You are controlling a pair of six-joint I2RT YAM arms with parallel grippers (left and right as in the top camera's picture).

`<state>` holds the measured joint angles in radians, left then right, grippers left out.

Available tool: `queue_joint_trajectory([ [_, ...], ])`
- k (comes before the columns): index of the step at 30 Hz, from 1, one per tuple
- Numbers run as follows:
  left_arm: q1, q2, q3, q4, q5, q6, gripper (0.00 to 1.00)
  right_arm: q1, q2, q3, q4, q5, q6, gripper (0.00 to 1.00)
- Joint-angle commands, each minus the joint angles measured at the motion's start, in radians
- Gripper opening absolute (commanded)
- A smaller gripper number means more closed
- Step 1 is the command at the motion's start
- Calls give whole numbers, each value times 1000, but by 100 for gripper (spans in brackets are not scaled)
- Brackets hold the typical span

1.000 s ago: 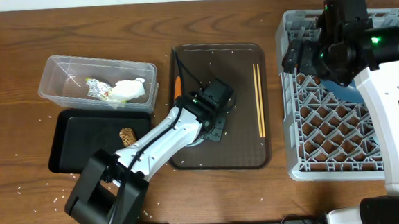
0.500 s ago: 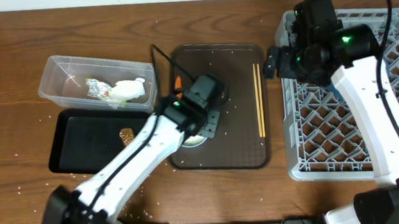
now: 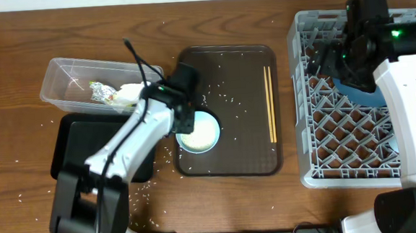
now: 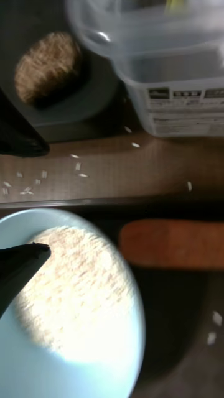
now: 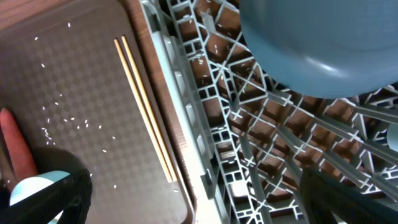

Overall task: Sort waste into correct bins and load items into the dishwasher rack
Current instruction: 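Lift the light blue bowl and move it left toward the black tray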

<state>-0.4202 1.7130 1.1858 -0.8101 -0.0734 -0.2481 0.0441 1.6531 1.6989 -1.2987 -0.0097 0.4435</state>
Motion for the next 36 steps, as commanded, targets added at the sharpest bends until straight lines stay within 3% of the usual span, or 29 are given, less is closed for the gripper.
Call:
queue_joint_trajectory([
  [1,44,59,-10,18,150,76,45,-20,2,1,-3,-24,-31,99],
  [8,35,113,-10,69,335,161,24,-18,2,1,0,-24,-34,99],
  [13,-15,114,-10,104,346,187,15,-18,2,1,1,-24,-33,99],
  [24,-24,196,-10,165,298,189,15,-18,2,1,-4,-24,-33,99],
  [27,-24,216,-10,172,298,189,6,-18,2,1,-4,-24,-33,99],
  [31,-24,216,-10,183,298,188,6,-18,2,1,-3,-24,-34,99],
  [36,-25,182,32,86,248,179,6,-18,2,1,-4,-24,-34,99],
])
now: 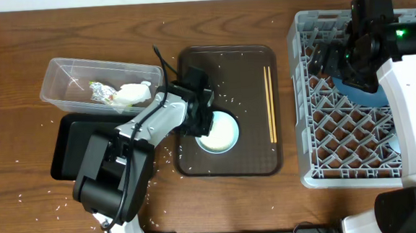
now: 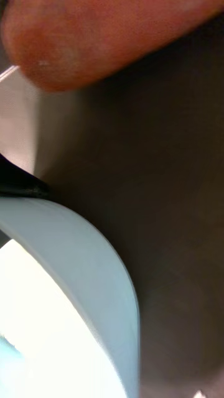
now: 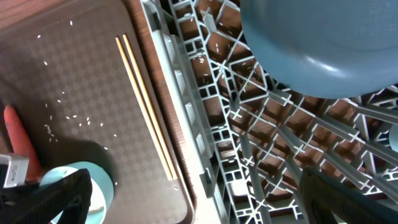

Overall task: Sort waste into correct bins and load items into the dishwasher rack
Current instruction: 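Lift the light blue bowl and move it left toward the black tray, then tilt the light blue bowl with the left gripper, pouring rice onto the black tray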

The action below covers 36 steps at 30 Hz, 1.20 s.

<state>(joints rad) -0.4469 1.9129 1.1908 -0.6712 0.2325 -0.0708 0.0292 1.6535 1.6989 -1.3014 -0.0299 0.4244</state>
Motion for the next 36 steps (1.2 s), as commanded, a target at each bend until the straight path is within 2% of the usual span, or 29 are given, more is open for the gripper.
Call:
queue_joint_trajectory([
  [1,2,-34,47,-87,-83,-9,6,-3,2,1,-1,-4,-14,99],
  [6,2,-154,137,-242,-239,-43,6,-3,2,1,0,-4,-15,99],
  [11,3,-255,143,-328,-294,-70,6,-3,2,1,0,-4,-14,99],
  [13,13,-299,143,-388,-391,-119,6,-3,2,1,-1,-4,-15,99],
  [17,90,-385,143,-496,-549,-172,6,-3,2,1,0,-4,-15,99],
  [21,242,-438,143,-558,-595,-202,6,-3,2,1,6,-4,-14,99],
  [23,314,-439,143,-571,-599,-205,6,-3,2,1,10,-4,-14,99],
  [25,375,-428,140,-587,-672,-261,6,-3,2,1,15,-4,-14,99],
  [28,413,-398,129,-639,-941,-407,6,-3,2,1,20,-4,-14,99],
  [30,414,-373,129,-679,-1058,-460,6,-3,2,1,25,-4,-14,99],
  [36,410,-283,127,-788,-1167,-591,6,-3,2,1,42,-5,-14,99],
])
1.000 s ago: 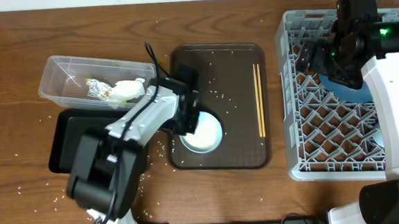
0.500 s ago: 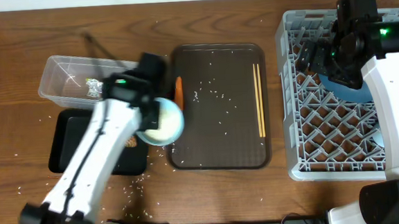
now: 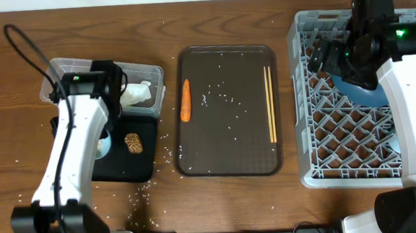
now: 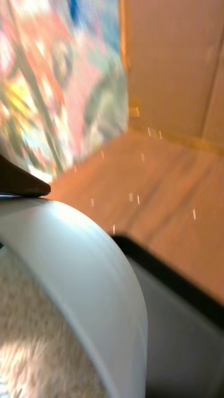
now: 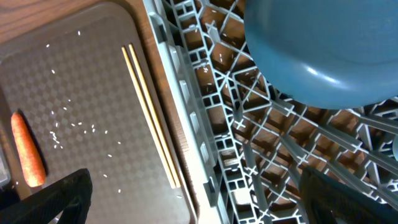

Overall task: Sort waste into correct bins and load items into the dishwasher rack
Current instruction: 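Tilt the light blue bowl with the left gripper, pouring rice onto the black tray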

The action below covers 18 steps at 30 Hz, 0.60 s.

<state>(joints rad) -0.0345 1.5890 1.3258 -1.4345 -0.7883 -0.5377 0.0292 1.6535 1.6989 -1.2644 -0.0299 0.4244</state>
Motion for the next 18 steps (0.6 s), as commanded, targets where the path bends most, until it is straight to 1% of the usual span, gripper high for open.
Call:
queue_joint_trajectory([
  [1,-2,59,-12,-31,-145,-135,6,-3,2,1,7,-5,-14,99],
  [3,-2,103,-43,-22,-156,-139,6,-3,2,1,13,-5,-14,99],
  [6,-1,175,-76,3,-218,-137,6,-3,2,1,13,-5,-14,99],
  [9,-13,245,-72,-25,-262,-126,6,-3,2,1,14,-5,-14,99],
  [12,-31,277,-72,-28,-316,-126,6,-3,2,1,24,-5,-14,99],
  [14,-31,287,-72,-6,-375,-126,6,-3,2,1,30,-5,-15,99],
  [15,-31,287,-72,13,-381,-122,6,-3,2,1,31,-5,-15,99],
  [18,-34,287,-72,41,-380,-44,7,-3,2,1,30,-5,-15,99],
])
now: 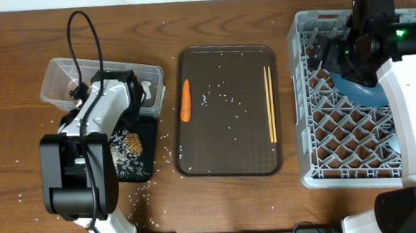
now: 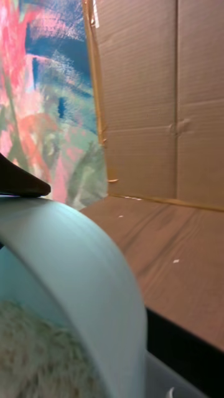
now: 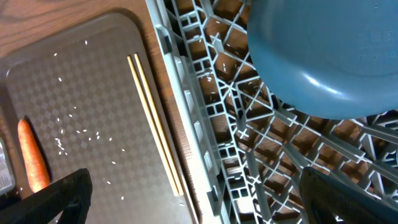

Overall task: Sort waste into correct bins and load items into the dishwasher rack
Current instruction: 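Tilt the light blue bowl with the left gripper, pouring rice onto the black tray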

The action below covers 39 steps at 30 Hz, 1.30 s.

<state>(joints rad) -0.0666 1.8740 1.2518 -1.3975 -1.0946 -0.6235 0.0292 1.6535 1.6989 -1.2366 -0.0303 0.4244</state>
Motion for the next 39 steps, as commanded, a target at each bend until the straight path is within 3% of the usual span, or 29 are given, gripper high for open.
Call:
queue_joint_trajectory([
  [1,-4,2,2,3,-79,63,6,-3,2,1,2,-4,-15,99],
  [3,-5,2,2,3,-110,67,6,-3,2,1,2,-4,-15,99],
  [6,-20,-2,11,-40,-182,177,6,-3,2,1,2,-4,-15,99],
  [13,-28,-6,11,-16,-143,178,6,-3,2,1,-10,-4,-37,99],
  [15,-35,-6,11,0,-148,103,6,-3,2,1,-12,-4,-37,99],
  [22,-39,-7,14,-29,-165,165,6,-3,2,1,-4,-4,-37,99],
  [25,-55,-9,13,-16,-129,29,6,-3,2,1,-4,-4,-37,99],
  [28,-62,-11,18,-71,-90,98,6,-3,2,1,-6,-5,-37,99],
  [31,-74,-14,18,-61,-138,-31,6,-3,2,1,-5,-4,-37,99],
  [33,-78,-15,19,-70,-117,19,6,-3,2,1,3,-4,-37,99],
  [36,-87,-19,19,-74,-119,-82,6,-3,2,1,-2,-5,-37,99],
  [39,-93,-25,23,-103,-125,-94,6,-3,2,1,-1,-5,-37,99],
])
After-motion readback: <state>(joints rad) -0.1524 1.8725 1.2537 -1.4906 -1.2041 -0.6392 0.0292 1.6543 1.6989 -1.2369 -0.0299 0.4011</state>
